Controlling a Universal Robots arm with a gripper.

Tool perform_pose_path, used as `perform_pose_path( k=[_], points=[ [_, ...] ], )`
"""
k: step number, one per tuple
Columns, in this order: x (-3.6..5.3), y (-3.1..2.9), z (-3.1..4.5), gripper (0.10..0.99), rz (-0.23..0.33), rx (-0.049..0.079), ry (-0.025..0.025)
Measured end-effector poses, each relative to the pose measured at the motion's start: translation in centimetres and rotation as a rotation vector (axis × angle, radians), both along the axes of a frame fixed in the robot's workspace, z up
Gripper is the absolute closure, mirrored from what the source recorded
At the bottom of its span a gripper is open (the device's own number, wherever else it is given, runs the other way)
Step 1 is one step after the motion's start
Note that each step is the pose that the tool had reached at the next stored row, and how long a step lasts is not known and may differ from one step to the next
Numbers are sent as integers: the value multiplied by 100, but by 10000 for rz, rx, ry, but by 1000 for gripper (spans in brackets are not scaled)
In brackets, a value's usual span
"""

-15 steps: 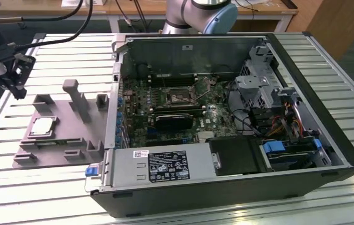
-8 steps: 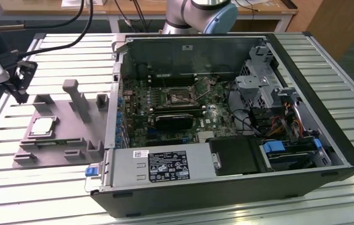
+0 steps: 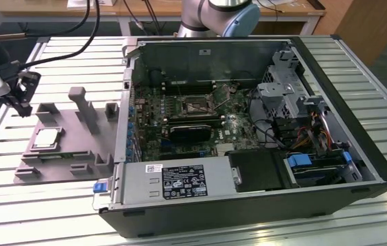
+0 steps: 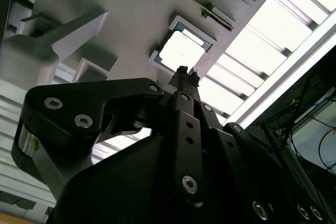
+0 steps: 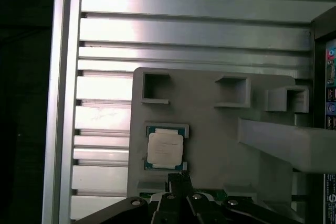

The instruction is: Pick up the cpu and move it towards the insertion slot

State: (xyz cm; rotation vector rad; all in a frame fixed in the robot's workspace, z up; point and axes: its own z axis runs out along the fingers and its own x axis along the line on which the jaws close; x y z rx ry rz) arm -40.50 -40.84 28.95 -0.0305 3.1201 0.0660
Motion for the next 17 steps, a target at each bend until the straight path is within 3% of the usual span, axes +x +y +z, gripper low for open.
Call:
perform_pose_path(
  k=[17],
  points=[
    [-34,-39,-301,984,0,35,-24]
  ],
)
